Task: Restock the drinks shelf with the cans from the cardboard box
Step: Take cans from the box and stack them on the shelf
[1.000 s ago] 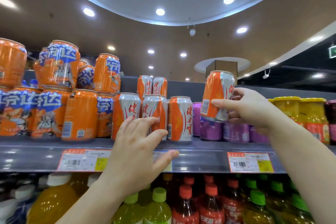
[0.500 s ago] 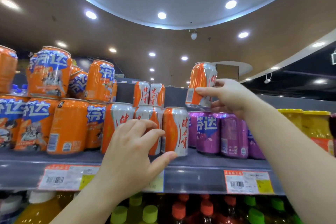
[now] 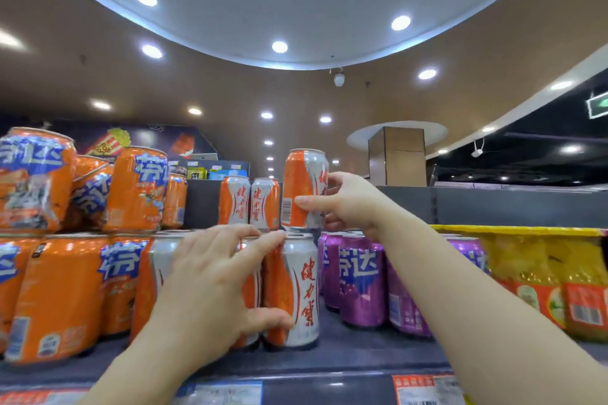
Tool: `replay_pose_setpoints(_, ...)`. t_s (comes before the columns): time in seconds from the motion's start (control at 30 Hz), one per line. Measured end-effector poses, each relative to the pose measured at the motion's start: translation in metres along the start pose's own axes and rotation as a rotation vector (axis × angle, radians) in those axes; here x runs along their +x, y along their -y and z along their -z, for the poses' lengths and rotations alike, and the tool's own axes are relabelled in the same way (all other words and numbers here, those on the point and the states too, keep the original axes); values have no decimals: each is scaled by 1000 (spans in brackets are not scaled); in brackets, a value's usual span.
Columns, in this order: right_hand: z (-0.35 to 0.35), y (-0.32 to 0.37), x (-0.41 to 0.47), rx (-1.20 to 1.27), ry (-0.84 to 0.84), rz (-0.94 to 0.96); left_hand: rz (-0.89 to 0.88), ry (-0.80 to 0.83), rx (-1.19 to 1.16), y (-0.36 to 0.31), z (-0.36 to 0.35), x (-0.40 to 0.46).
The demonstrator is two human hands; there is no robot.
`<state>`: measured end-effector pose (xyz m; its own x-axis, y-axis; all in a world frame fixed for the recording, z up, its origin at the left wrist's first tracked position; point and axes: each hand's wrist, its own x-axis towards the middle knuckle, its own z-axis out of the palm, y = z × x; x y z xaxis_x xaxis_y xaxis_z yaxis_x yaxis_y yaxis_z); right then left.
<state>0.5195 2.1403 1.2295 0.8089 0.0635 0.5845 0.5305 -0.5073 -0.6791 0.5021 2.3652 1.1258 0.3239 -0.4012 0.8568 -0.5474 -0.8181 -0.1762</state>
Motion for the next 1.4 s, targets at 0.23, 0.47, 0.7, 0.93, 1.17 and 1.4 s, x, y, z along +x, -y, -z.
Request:
replay_pose_setpoints(0.23,-25,-3,25,14,75,-41,-14,-84,13,3,-5,0)
replay_pose_setpoints(0.47,-30,-4,25,-14,73,-13,-16,-86,17,2,-5,-1)
replay_pose_setpoints(0.7,-28,-3,25,-42,83,-81,-4,-51,47,0,-2,-2)
replay_pose_setpoints(0.93,-32,-1,25,-9,134,-172,-3,-52,49,-2,0,-2)
replay_pose_setpoints(1.17,-30,-2,23,59,182,-174,-1,-40,41,-2,1,-2)
replay_pose_setpoints(1.4,-22,1,16,146,225,-196,9,-31,30,-2,0,-2)
